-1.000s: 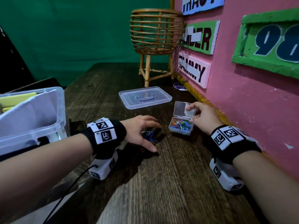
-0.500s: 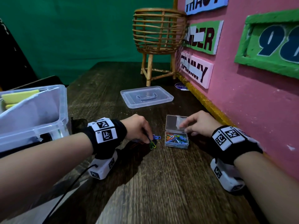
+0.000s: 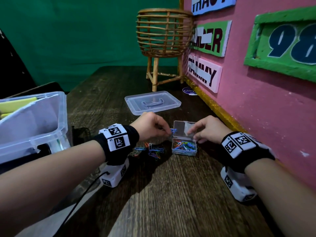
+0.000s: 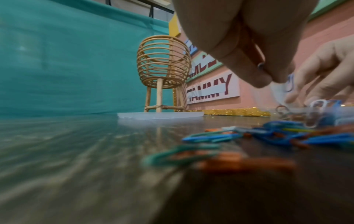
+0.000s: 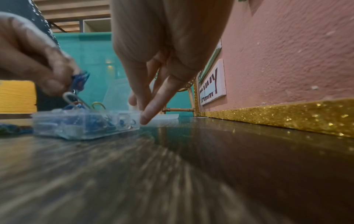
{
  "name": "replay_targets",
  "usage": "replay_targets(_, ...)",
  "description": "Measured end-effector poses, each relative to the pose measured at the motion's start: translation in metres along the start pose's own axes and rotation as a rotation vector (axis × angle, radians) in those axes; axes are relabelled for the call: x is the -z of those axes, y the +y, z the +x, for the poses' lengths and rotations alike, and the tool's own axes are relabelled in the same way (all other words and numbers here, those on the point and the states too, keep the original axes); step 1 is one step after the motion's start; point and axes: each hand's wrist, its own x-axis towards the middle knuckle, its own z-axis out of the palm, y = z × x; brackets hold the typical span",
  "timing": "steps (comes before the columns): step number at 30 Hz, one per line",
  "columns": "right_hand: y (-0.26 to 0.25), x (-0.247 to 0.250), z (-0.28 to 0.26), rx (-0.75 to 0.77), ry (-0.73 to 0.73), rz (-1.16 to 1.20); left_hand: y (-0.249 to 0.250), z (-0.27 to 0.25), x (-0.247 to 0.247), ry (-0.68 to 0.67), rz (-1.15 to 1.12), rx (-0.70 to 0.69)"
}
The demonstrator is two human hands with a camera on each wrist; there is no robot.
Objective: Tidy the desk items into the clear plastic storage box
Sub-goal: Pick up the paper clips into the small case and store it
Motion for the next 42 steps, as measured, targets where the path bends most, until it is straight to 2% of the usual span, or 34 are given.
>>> replay_targets(3, -0.001, 0.0, -0.001, 0.007, -0.014, 0.005, 0.01, 0.007, -0.008, -0.033, -0.029, -0.059)
replay_targets(8, 0.001, 0.0, -0.003, 0.037, 0.007, 0.02, 0.02, 0.018, -0.024, -0.221, 0.121, -0.082)
replay_targets(9, 0.001, 0.0, -0.003, 0.038, 0.011, 0.022, 0.019, 0.018, -0.024, -0.197, 0.141, -0.081)
replay_targets(12, 0.001, 0.0, -0.003, 0.035, 0.019, 0.021, 0.018, 0.017, -0.018, -0.015, 0.172, -0.087)
replay_targets(14, 0.0, 0.0, -0.002, 0.031, 0.027, 0.013, 0.013, 0.012, -0.014, -0.005, 0.279, -0.113)
replay_targets(17, 0.0, 0.001, 0.0, 0.028, 0.041, -0.009, 0.002, -0.001, -0.007, -0.21, 0.384, -0.206)
replay_targets(20, 0.0, 0.001, -0.002, 0.044, 0.031, -0.015, -0.005, -0.016, -0.002, -0.386, 0.328, -0.229)
replay_targets(22, -0.001, 0.001, -0.004, 0.054, -0.014, -0.015, -0.008, -0.022, 0.0, -0.412, 0.329, -0.202)
replay_targets(27, -0.006, 0.001, -0.009, 0.052, -0.162, -0.079, -0.025, -0.031, 0.012, -0.352, 0.395, -0.137)
replay_targets(32, -0.008, 0.001, -0.011, 0.059, -0.213, -0.139, -0.026, -0.039, 0.012, -0.558, 0.375, -0.173)
replay_targets(34, -0.007, 0.001, -0.01, 0.053, -0.218, -0.149, -0.024, -0.039, 0.011, -0.532, 0.326, -0.171)
replay_targets(36, -0.005, 0.002, -0.01, 0.053, -0.217, -0.158, -0.025, -0.038, 0.012, -0.447, 0.323, -0.156)
replay_targets(39, -0.005, 0.001, -0.011, 0.075, -0.204, -0.151, -0.026, -0.04, 0.016, -0.387, 0.364, -0.048)
replay_targets(42, -0.004, 0.0, -0.01, 0.125, -0.106, -0.151, -0.027, -0.044, 0.018, -0.412, 0.332, 0.119)
